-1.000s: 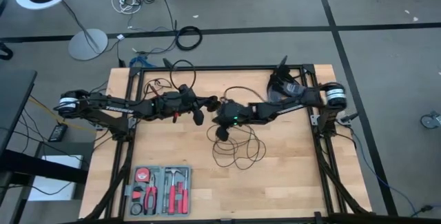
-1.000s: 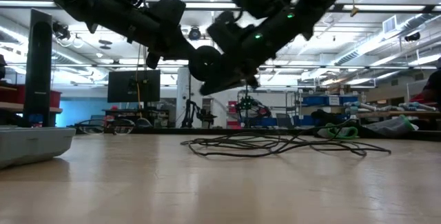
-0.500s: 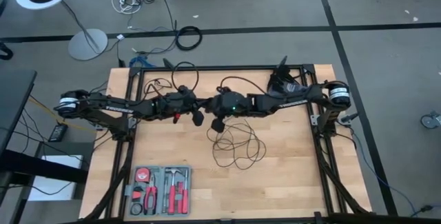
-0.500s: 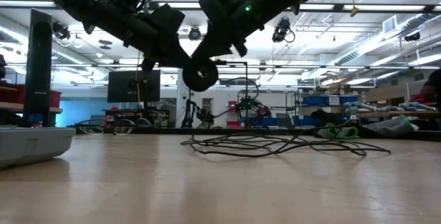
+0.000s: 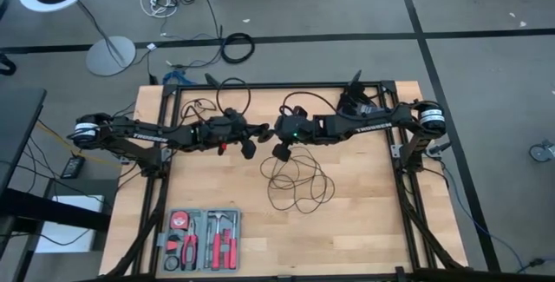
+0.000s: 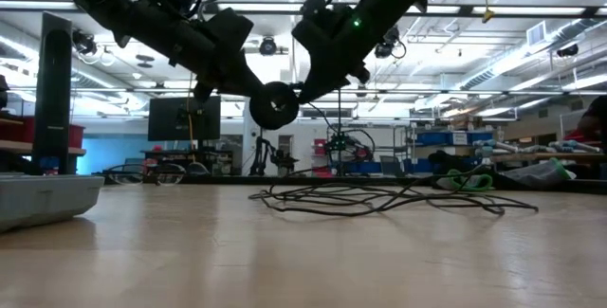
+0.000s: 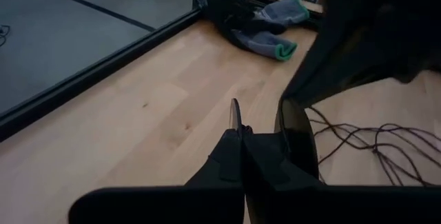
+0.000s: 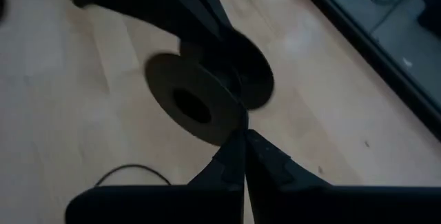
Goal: Coil cords
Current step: Coil the black wire onto the black spool
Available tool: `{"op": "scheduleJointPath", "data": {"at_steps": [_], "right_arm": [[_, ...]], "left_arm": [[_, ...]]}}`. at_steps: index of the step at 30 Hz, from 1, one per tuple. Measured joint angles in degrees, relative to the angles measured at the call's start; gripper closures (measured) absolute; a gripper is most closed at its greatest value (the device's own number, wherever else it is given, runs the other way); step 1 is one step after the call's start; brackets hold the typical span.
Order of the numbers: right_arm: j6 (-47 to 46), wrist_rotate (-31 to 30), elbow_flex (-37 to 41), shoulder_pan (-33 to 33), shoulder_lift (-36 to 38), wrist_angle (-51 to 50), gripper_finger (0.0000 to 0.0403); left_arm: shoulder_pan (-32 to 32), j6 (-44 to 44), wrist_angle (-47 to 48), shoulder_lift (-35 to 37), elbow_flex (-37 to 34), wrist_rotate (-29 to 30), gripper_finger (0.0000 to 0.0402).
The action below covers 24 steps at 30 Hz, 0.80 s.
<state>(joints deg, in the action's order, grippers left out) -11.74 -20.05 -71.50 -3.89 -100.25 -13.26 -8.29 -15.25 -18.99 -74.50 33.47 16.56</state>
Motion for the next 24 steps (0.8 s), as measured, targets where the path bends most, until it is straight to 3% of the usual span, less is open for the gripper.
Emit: {"op": "scheduleJointPath", "data": {"at_steps": [11,16,24], "right_arm": [[-5.2,4.0,2.2,0.0,-0.5,-0.5,0.0398],[-5.0,7.9,3.5,0.4,-1.0,1.2,0.0372],[-6.8,8.3,3.5,0.5,-1.0,1.2,0.0323]], "left_arm": [[0.1,0.0,-4.1,0.0,0.0,-1.2,0.0402],[0.1,0.0,-5.3,0.0,0.0,-0.9,0.0402],[0.0,0.0,-6.2,0.0,0.0,-0.7,0.0402]]}}
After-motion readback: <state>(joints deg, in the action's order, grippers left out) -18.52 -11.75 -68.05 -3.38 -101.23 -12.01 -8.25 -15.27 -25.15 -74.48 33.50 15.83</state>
